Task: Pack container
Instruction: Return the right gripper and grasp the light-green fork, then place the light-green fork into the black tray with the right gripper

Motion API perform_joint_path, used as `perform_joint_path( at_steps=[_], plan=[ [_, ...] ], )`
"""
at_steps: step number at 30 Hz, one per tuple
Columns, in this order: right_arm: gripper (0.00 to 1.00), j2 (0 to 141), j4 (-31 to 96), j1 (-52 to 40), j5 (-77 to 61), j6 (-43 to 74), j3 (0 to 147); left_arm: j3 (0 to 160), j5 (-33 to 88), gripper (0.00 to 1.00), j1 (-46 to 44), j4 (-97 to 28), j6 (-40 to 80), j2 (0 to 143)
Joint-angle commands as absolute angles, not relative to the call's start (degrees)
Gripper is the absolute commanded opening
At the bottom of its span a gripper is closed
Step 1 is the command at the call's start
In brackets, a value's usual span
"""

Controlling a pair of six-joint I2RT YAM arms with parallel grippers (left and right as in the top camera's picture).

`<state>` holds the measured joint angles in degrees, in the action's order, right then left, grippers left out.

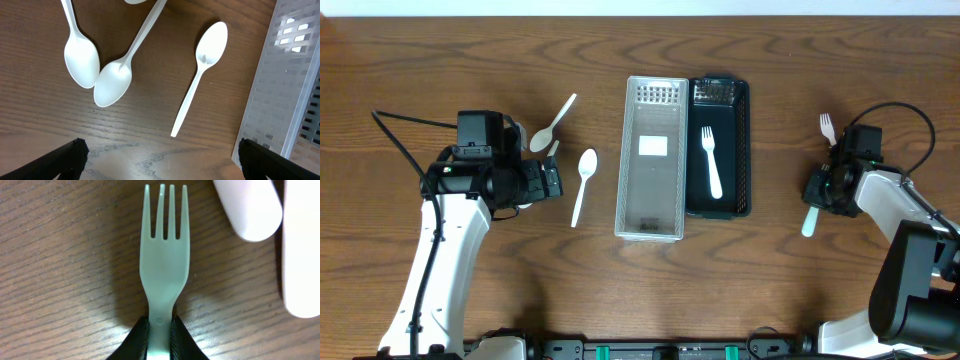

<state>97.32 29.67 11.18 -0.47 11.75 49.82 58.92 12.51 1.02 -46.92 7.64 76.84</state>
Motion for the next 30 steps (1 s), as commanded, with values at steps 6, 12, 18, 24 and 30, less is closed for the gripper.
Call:
perform_joint_path(
  at_steps=[6,12,18,24,30],
  plan=[
    [0.01,86.59,37.58,5.82,-4.71,11.92,56.16,59.90,12.43,0.98,0.95,-47.13,7.11,77.25],
    [0.01,75.57,39.33,-4.45,-8.23,12.21,64.10,59.90,12.43,0.98,0.95,-47.13,7.11,77.25],
    [0.01,75.68,35.24,-15.42,-5.56,15.84,63.07,59.90,12.43,0.98,0.95,-47.13,7.11,77.25],
    [0.01,87.77,29.12,-20.78,-2.48,18.41,60.47,59.90,12.43,0.98,0.95,-47.13,7.11,77.25],
    [0.27,95.50,23.55,-20.82,-1.87,18.39,61.28,59.90,12.43,0.98,0.95,-47.13,7.11,77.25]
  ],
)
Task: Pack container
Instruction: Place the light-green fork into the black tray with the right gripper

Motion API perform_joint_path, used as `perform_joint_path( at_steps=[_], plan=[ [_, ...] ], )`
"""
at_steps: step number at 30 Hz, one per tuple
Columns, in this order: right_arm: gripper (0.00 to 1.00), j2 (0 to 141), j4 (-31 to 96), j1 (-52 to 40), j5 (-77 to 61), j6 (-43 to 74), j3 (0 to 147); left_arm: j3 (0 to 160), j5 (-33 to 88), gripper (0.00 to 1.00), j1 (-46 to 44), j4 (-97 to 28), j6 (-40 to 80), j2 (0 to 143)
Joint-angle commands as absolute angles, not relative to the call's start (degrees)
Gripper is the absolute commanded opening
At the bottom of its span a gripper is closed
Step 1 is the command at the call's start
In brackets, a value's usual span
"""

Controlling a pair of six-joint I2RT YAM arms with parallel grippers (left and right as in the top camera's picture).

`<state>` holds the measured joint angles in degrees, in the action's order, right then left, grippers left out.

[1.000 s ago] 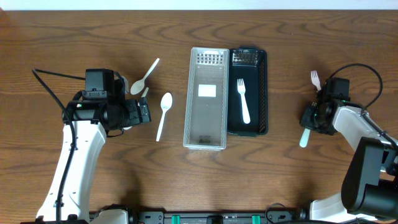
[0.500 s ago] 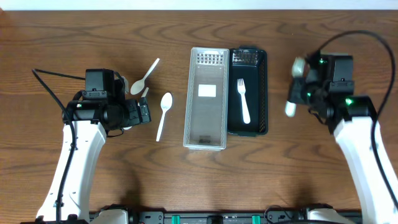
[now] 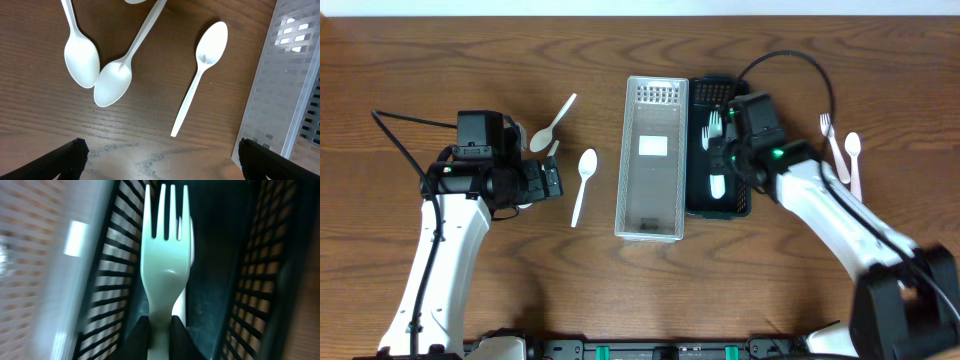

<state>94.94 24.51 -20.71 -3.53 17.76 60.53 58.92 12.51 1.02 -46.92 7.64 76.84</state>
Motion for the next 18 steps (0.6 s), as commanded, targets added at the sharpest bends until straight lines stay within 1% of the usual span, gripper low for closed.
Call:
perform_joint_path(
  at_steps=[1,2,3,5,8,11,16,18],
  plan=[
    [0.31,95.46,23.79,-20.64,-1.72,18.09,61.60,59.90,12.43,0.98,0.95,-47.13,7.11,77.25],
    [0.38,95.11,24.36,-20.45,-1.54,17.28,62.19,59.90,12.43,0.98,0.95,-47.13,7.11,77.25],
    [0.48,94.45,25.56,-20.12,-1.48,16.47,63.05,59.90,12.43,0.98,0.95,-47.13,7.11,77.25],
    [0.53,92.62,28.29,-19.20,-1.41,14.66,64.93,59.90,12.43,0.98,0.95,-47.13,7.11,77.25],
    [0.56,88.66,33.12,-16.40,1.13,14.09,67.90,59.90,12.43,0.98,0.95,-47.13,7.11,77.25],
    [0.61,84.42,36.69,-11.31,4.89,13.87,69.25,59.90,12.43,0.98,0.95,-47.13,7.11,77.25],
    [0.64,82.28,42.13,1.43,11.99,10.22,68.90,59.90,12.43,0.98,0.95,-47.13,7.11,77.25],
    [0.65,83.13,42.72,6.59,11.66,9.67,67.77,59.90,12.43,0.98,0.95,-47.13,7.11,77.25]
  ],
)
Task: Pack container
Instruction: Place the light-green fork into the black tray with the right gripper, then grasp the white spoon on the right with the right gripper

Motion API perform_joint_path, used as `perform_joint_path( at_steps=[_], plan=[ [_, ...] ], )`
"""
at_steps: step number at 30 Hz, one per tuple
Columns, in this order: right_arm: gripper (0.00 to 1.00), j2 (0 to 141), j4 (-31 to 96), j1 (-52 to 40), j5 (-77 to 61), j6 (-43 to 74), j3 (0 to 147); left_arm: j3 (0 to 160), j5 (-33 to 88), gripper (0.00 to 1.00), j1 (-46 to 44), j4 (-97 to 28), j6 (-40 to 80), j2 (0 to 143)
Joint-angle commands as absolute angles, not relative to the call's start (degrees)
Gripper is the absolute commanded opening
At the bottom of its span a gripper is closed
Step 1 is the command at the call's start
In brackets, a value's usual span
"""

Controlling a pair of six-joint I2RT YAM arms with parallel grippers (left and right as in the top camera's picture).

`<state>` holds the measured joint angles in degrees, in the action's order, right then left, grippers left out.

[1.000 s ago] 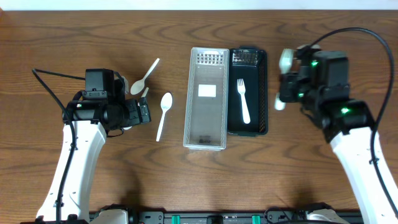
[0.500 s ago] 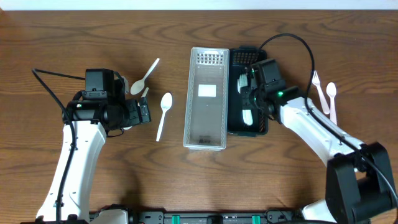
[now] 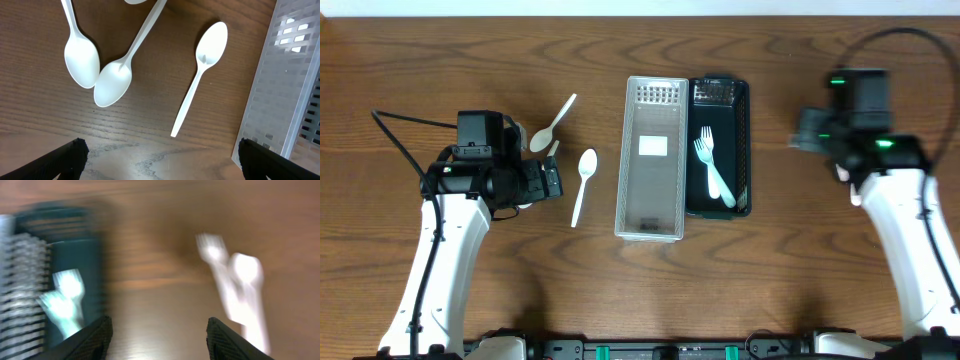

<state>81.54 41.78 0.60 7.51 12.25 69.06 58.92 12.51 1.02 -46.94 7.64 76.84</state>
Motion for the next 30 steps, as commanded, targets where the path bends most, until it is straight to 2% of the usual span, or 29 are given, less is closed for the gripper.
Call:
perform_joint_path(
  at_steps=[1,2,4,7,12,26,30],
  plan=[
    [0.65,83.72,42.74,8.78,10.87,9.52,67.09,59.90,12.43,0.98,0.95,-47.13,7.11,77.25],
    [0.68,84.44,42.63,10.83,9.76,9.50,66.37,59.90,12.43,0.98,0.95,-47.13,7.11,77.25],
    [0.83,86.43,41.78,14.44,6.55,9.50,64.77,59.90,12.43,0.98,0.95,-47.13,7.11,77.25],
    [0.84,90.45,39.68,18.46,2.85,9.43,62.57,59.90,12.43,0.98,0.95,-47.13,7.11,77.25],
    [0.81,97.06,34.54,21.19,2.52,7.60,61.84,59.90,12.40,0.98,0.95,-47.13,7.11,77.25],
    [0.72,107.50,25.08,21.61,4.32,5.48,61.84,59.90,12.43,0.98,0.95,-47.13,7.11,77.25],
    [0.58,108.73,23.75,22.17,4.25,5.48,61.84,59.90,12.43,0.98,0.95,-47.13,7.11,77.25]
  ],
)
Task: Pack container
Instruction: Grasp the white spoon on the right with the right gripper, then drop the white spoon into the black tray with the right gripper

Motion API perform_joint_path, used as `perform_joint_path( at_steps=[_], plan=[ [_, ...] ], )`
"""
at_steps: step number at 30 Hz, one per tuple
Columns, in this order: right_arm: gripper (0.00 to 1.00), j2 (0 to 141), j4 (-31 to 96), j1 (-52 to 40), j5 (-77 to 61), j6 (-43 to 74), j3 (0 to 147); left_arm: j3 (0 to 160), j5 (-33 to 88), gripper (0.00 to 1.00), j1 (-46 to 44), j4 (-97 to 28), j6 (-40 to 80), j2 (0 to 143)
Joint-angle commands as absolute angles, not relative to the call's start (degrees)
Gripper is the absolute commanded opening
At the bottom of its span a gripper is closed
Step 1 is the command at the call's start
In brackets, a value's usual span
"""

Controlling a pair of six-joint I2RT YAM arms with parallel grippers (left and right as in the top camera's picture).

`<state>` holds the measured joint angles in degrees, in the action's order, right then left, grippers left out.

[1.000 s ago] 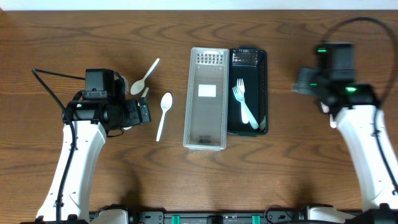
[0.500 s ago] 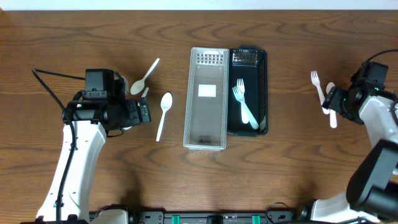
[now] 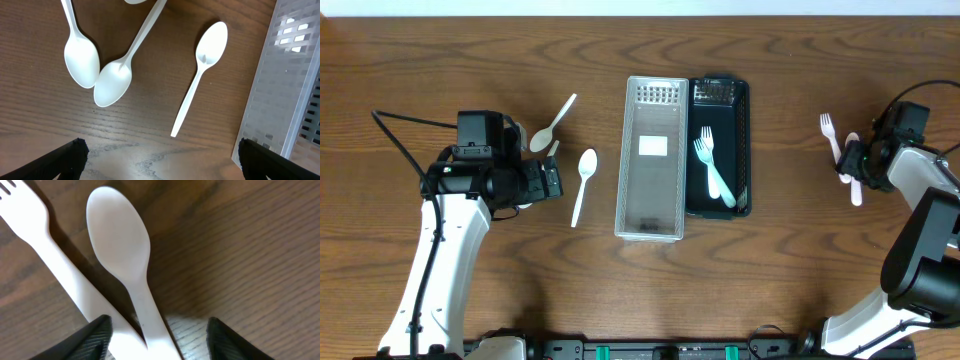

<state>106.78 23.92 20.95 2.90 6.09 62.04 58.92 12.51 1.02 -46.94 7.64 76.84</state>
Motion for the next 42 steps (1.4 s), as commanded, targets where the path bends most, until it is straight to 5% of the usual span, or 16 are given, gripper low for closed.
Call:
perform_joint_path(
  at_steps=[1,5,10,15,28,34,42],
  plan=[
    [0.56,108.84,23.64,22.33,4.25,5.48,61.84,59.90,12.43,0.98,0.95,-47.13,7.11,77.25],
    [0.44,108.90,23.57,22.70,4.25,5.48,61.84,59.90,12.43,0.98,0.95,-47.13,7.11,77.25],
    [0.43,108.90,24.23,22.70,4.25,5.48,61.84,59.90,12.43,0.98,0.95,-47.13,7.11,77.25],
    [0.01,108.60,26.39,22.70,3.46,5.67,61.91,59.90,12.43,0.98,0.95,-47.13,7.11,77.25],
    [0.01,85.23,40.23,15.68,-6.79,10.31,71.77,59.90,12.43,0.98,0.95,-47.13,7.11,77.25],
    [0.01,76.38,40.88,1.02,-10.07,14.61,72.20,59.90,12.43,0.98,0.95,-47.13,7.11,77.25],
    [0.01,86.32,33.67,-19.44,0.19,25.10,67.11,59.90,12.43,0.98,0.95,-47.13,7.11,77.25]
  ],
)
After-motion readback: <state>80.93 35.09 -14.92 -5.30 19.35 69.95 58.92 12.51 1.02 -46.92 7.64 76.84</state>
